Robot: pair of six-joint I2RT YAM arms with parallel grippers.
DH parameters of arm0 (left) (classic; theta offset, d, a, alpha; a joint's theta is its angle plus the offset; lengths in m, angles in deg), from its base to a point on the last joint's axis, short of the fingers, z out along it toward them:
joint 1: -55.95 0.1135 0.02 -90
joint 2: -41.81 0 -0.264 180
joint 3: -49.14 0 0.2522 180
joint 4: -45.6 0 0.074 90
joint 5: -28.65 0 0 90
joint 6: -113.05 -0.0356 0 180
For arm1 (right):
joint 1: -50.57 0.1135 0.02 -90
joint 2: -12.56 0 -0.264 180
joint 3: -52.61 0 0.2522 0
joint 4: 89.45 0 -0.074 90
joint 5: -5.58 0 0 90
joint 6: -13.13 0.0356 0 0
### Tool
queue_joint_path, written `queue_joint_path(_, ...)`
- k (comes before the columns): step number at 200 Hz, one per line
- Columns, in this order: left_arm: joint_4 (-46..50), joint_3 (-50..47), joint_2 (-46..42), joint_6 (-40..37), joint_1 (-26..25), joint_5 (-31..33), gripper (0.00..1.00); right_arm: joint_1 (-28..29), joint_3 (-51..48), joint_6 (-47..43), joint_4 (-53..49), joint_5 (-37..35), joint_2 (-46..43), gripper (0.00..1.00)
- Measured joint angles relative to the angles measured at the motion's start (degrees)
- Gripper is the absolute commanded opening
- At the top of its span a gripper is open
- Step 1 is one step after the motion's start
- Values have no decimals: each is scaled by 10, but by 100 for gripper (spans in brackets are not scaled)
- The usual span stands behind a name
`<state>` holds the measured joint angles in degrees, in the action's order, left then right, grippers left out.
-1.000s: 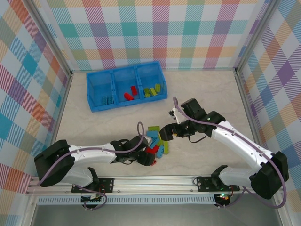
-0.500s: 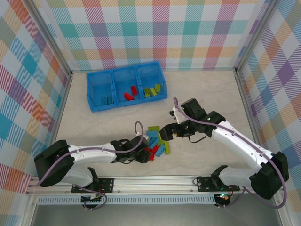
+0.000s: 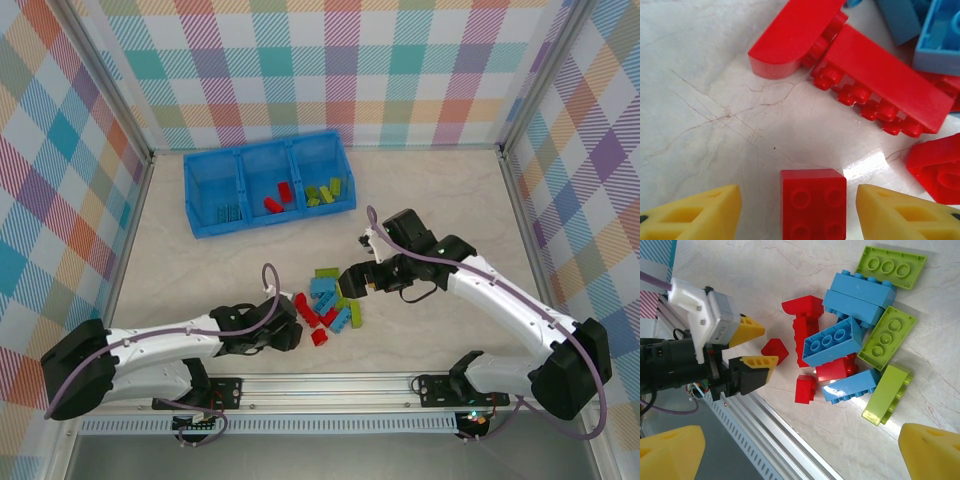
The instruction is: Sort the legos into containers by color
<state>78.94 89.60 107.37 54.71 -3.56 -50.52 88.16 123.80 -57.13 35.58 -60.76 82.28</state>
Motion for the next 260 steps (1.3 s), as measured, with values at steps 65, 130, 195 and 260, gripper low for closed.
queue_joint_path(65, 16, 24, 64, -8, 5, 15, 28, 3, 0, 3, -5, 13, 0, 100)
queue_joint_path(130, 54, 153, 7, -13, 184, 0, 25, 49, 2, 2, -6, -21, -2, 100)
queue_joint_path(195, -20, 478, 283, -93, 346, 18, 32, 49, 1, 12, 66, -99, -35, 100)
queue_joint_path(260, 10, 663, 493, -114, 381, 33, 54, 49, -11, 56, 100, -162, -39, 100)
